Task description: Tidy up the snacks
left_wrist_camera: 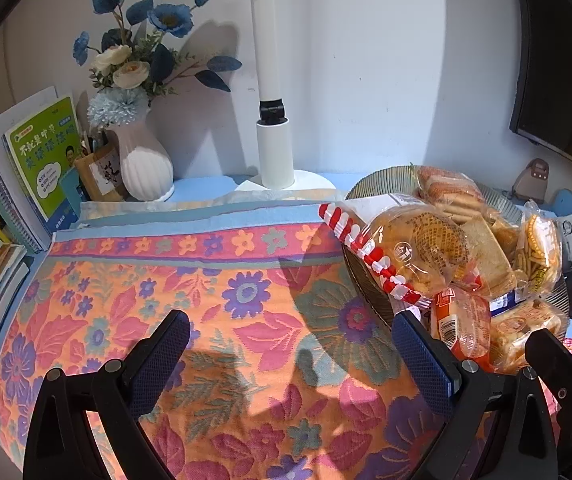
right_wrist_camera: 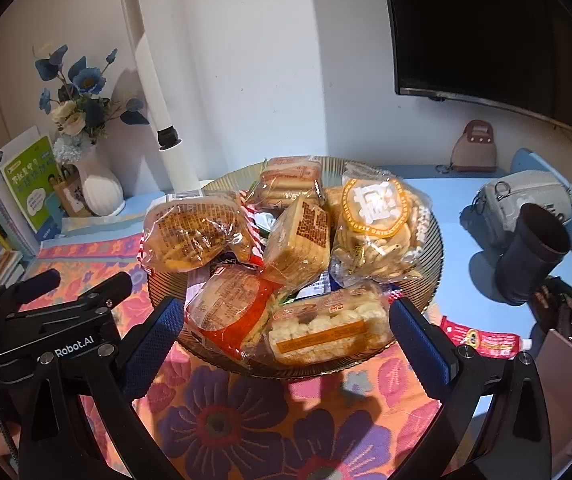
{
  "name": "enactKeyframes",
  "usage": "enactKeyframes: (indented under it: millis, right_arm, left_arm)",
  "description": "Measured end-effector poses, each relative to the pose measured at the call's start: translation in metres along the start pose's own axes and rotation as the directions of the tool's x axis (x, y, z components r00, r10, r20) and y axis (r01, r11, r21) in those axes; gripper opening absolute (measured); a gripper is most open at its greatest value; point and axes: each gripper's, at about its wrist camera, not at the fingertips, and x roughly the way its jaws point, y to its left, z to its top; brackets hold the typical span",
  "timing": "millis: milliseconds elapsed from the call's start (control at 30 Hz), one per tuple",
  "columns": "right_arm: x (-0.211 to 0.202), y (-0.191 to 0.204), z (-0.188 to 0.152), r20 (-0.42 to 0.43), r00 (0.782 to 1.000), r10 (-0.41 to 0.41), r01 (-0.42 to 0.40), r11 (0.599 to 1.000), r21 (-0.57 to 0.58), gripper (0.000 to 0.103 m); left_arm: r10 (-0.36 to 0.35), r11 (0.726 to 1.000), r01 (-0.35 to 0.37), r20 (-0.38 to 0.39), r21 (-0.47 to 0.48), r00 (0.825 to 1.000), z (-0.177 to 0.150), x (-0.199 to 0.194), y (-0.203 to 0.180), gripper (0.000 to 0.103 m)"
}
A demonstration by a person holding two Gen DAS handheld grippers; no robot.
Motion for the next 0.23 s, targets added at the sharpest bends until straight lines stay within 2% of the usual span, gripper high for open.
enactKeyframes:
  millis: [233]
  right_arm:
    - [-0.015, 0.011, -0.01, 0.008, 1.0, -0.024, 0.024, 1.0, -0.005, 0.103]
  left_arm:
    - [-0.029, 0.999, 0.028, 0.033, 0.018, 0.999, -0.009, -0.015, 0.01, 0.1]
